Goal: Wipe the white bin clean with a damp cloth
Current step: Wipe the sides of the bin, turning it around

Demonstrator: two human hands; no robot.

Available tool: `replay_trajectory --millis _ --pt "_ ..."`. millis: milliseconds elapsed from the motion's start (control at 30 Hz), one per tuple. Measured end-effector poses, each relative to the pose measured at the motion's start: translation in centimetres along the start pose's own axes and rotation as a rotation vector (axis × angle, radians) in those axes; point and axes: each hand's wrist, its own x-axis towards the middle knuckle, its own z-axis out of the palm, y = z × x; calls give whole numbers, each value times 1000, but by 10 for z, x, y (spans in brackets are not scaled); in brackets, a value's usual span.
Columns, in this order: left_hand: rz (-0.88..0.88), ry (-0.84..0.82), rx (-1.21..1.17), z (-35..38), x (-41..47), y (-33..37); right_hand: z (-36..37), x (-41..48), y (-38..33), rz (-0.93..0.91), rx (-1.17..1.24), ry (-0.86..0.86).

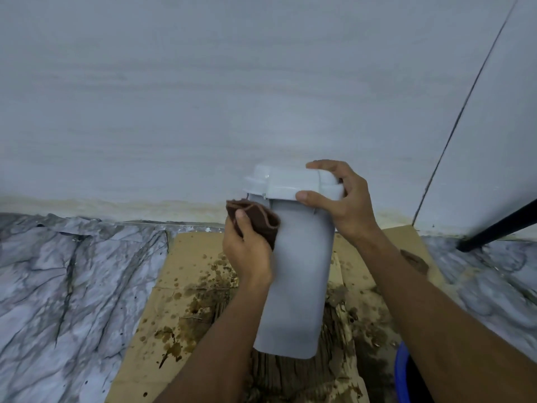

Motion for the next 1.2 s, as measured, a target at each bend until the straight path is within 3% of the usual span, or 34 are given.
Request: replay_trajectory --millis 100,200,300,433,567,700,900,1067,1200 --pt "-239 26 -200 -12 12 33 -3 -27 -6 -73 -35 -52" --pt "-411 -155 -191 -30 12 38 -8 -57 -13 -126 -78 -64" --pt "-607 -304 -220 -53 4 36 -3 -92 -24 -14 -69 5" --pt "-678 -408 -135 -72 1 40 12 -133 -41 171 -191 53" --pt "-610 -442 -26 -75 10 44 10 -135 -53 361 -289 -5" --pt "-390 -455 101 -68 24 50 5 -120 -48 450 -321 -93" --pt "-205 -679 355 -60 20 62 2 -117 -37 484 -218 -43" --pt "-83 -702 578 -53 20 74 0 -111 -35 496 -158 -44" --pt "-77 -635 626 -48 16 75 0 -110 -39 508 -117 -11"
